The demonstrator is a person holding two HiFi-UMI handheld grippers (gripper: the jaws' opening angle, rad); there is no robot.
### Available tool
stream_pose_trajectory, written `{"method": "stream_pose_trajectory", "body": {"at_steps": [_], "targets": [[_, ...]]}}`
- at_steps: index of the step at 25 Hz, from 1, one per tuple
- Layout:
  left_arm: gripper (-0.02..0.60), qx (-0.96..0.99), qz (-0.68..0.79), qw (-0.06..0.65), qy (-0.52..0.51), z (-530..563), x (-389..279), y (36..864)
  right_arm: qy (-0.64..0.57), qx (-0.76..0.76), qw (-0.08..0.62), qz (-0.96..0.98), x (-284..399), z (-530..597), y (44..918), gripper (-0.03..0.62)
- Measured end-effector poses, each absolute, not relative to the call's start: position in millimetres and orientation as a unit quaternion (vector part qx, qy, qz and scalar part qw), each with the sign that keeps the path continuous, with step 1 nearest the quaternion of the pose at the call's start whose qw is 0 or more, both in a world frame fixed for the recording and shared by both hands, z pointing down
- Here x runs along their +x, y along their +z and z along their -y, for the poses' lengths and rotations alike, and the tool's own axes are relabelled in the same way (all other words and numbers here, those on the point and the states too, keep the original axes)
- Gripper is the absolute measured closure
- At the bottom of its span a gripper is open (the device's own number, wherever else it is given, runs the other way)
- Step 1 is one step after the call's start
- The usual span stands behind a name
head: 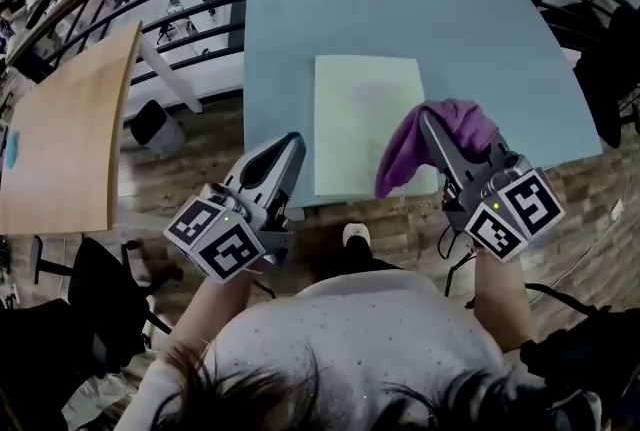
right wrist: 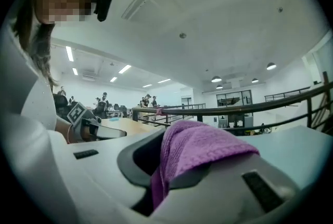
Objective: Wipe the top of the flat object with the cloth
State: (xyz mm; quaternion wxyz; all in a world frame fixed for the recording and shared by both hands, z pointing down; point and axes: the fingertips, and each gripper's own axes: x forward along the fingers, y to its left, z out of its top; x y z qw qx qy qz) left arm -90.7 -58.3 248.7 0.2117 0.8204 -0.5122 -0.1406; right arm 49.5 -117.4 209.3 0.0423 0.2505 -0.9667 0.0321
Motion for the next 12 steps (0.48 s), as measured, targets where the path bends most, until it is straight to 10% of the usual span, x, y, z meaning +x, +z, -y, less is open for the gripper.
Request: {"method": "stream_pose_trajectory", "body": {"at_steps": [12], "targets": [[0.505,0.764,0.579,0.281,-0.049,181.1,-106.3,351.3,-0.092,0.162,0.021,0.982,-45.6,216.9,190.1,0.587]]}}
